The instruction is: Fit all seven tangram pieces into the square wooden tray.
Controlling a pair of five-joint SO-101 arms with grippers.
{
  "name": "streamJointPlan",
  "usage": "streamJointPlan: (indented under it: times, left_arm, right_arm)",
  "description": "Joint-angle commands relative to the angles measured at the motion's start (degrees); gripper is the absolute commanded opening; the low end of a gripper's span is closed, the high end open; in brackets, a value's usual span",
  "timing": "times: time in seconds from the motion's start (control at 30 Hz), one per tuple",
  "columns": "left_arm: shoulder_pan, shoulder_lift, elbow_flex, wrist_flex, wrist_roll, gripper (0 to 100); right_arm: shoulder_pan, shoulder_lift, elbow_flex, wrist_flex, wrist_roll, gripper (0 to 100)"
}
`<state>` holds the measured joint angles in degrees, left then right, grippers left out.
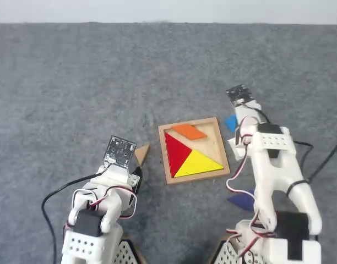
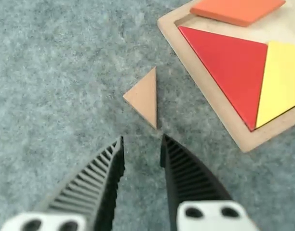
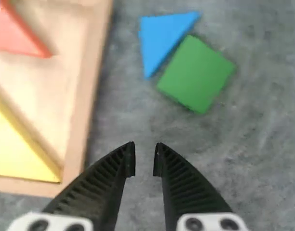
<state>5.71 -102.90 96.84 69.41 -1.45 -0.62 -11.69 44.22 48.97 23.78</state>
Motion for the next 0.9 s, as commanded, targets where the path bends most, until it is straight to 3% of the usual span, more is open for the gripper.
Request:
streamJointPlan:
  times: [0.0,0.37,0.63,0.87]
  left_arm:
    - [-0.26,-1.14,-0.31,0.26,0.70,11]
    - [-0.26,-1.14,-0.31,0.26,0.70,11]
    - [-0.26,-1.14,-0.31,0.26,0.70,11]
    - [-0.26,-1.14,-0.31,0.26,0.70,11]
  right_arm:
    - [1.19,0.04,-3.43,-2.95,-1.14,7.4]
    - [-13.49,6.90,-22.33,5.14,-6.51,7.4]
    - [-16.22,24.40,-39.30,7.69,-8.00,7.4]
    - [-20.00,31.34,-44.57,10.59,-8.62,7.4]
